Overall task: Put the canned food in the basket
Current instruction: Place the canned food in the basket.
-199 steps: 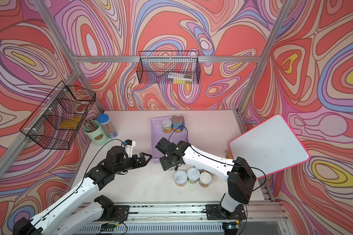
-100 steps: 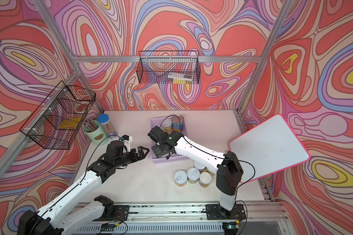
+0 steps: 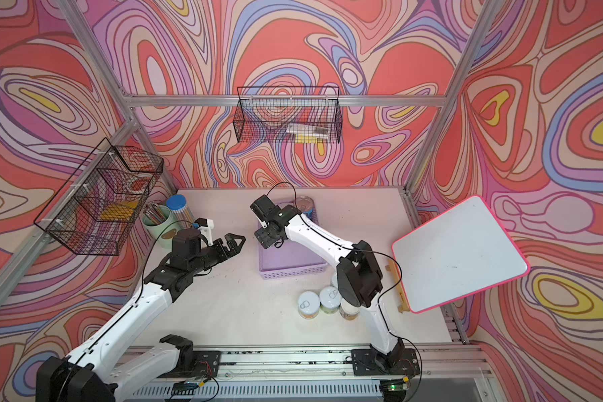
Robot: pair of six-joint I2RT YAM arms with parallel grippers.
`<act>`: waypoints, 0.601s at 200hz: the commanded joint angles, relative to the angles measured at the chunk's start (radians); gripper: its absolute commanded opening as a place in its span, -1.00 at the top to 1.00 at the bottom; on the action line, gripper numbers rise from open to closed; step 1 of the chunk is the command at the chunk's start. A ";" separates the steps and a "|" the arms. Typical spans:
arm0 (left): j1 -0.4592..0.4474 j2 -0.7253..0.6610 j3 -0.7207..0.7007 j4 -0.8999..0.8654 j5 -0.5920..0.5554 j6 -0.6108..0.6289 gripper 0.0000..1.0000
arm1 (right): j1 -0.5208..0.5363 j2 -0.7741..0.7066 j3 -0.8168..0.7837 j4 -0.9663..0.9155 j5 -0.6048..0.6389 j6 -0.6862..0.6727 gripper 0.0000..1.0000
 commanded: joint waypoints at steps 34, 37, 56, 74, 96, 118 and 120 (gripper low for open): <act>0.039 0.027 0.056 0.023 0.008 0.034 -0.97 | -0.038 0.115 0.160 0.067 -0.008 -0.182 -0.21; 0.044 0.032 0.056 0.026 0.024 0.030 -0.98 | -0.041 0.119 0.164 0.070 -0.015 -0.189 -0.21; 0.089 0.076 0.062 0.058 0.112 0.008 -0.98 | -0.055 0.149 0.189 0.097 -0.024 -0.236 -0.21; 0.129 0.126 0.068 0.104 0.190 -0.022 -0.97 | -0.071 0.176 0.211 0.122 -0.052 -0.261 -0.21; 0.158 0.187 0.086 0.151 0.253 -0.045 -0.98 | -0.083 0.216 0.252 0.139 -0.058 -0.290 -0.21; 0.160 0.221 0.112 0.157 0.274 -0.041 -0.98 | -0.086 0.258 0.292 0.152 -0.053 -0.328 -0.21; 0.160 0.223 0.114 0.156 0.274 -0.041 -0.98 | -0.086 0.262 0.297 0.154 -0.052 -0.332 -0.21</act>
